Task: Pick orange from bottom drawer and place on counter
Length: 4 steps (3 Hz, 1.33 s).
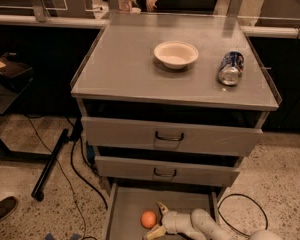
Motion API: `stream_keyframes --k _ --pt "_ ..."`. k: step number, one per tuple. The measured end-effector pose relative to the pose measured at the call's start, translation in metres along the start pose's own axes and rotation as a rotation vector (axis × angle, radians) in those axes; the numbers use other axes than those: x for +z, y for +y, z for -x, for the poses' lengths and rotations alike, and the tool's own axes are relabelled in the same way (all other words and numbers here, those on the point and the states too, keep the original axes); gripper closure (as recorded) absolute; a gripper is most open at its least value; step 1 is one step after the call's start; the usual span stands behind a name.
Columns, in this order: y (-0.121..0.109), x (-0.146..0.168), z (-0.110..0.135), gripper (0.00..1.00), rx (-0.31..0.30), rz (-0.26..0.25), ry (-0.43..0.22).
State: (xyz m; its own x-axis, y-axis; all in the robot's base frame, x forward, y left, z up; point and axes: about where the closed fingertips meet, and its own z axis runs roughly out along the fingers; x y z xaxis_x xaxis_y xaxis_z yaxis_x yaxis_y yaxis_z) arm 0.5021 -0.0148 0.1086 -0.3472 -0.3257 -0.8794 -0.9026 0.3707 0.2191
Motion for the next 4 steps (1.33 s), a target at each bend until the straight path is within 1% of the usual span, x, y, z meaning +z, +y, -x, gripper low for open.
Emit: stream_keyframes --k 1,4 --pt "0.0000 0.0000 0.0000 0.19 0.000 0.000 0.000" --pt "0.0001 0.0001 0.0000 0.89 0.000 0.000 0.000"
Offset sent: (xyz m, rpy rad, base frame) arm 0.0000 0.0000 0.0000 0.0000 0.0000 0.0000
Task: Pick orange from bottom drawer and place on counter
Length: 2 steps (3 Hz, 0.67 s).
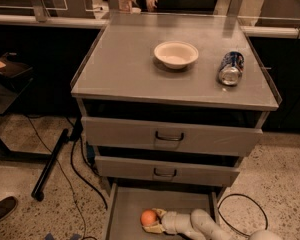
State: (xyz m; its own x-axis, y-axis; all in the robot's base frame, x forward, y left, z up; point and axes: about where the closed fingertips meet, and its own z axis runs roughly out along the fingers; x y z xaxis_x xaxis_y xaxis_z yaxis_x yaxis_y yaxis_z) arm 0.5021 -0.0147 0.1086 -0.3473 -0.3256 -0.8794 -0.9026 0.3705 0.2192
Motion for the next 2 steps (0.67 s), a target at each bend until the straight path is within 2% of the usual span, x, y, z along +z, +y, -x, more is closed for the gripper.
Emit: stream_keyframes --k 1,2 --pt "0.010 -0.005 0.007 1.00 -0.010 -0.005 0.003" --pt "0.011 -0.041 0.038 1.00 -0.057 -0.095 0.009"
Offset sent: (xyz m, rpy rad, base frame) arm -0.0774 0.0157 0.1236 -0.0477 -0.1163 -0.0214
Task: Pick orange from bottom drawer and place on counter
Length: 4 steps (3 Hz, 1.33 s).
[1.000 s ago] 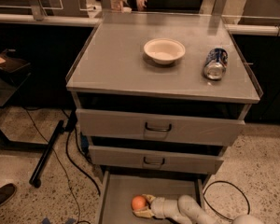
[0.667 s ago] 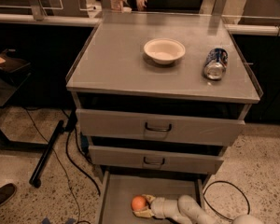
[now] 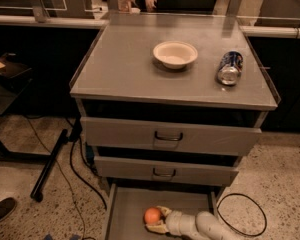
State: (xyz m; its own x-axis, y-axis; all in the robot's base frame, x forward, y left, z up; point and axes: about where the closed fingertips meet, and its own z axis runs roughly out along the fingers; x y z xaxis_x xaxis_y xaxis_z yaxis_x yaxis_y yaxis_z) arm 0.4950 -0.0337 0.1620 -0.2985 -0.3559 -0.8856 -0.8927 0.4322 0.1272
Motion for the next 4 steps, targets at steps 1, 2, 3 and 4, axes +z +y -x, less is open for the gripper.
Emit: stream_keyframes --k 1,2,3,4 --pt "0.005 -0.037 0.033 1.00 -0.036 -0.086 0.005" --pt "0.019 -0.077 0.066 1.00 -0.060 -0.166 0.007" --pt "0.058 -0.097 0.107 1.00 -0.104 -0.177 -0.008" --pt "0.102 -0.087 0.109 1.00 -0.111 -0.105 -0.010"
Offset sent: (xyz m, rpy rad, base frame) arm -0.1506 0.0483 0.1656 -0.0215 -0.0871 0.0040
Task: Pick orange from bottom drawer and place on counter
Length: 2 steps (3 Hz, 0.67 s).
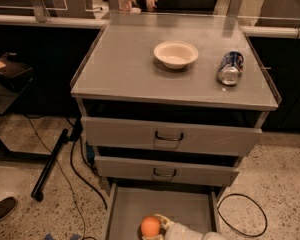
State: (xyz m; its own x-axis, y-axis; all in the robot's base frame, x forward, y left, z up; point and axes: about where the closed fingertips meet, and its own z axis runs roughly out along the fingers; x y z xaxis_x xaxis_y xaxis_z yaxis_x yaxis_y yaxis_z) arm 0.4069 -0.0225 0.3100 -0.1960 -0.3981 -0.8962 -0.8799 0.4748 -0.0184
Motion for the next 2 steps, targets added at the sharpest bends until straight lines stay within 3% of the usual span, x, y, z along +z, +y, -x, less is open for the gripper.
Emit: stream_keyframes --k 1,2 --pt "-0.003 -0.001 0.006 1.00 -0.008 -0.007 -0.006" --pt "0.007 -0.009 0.042 1.00 -0.035 -0.006 -0.023"
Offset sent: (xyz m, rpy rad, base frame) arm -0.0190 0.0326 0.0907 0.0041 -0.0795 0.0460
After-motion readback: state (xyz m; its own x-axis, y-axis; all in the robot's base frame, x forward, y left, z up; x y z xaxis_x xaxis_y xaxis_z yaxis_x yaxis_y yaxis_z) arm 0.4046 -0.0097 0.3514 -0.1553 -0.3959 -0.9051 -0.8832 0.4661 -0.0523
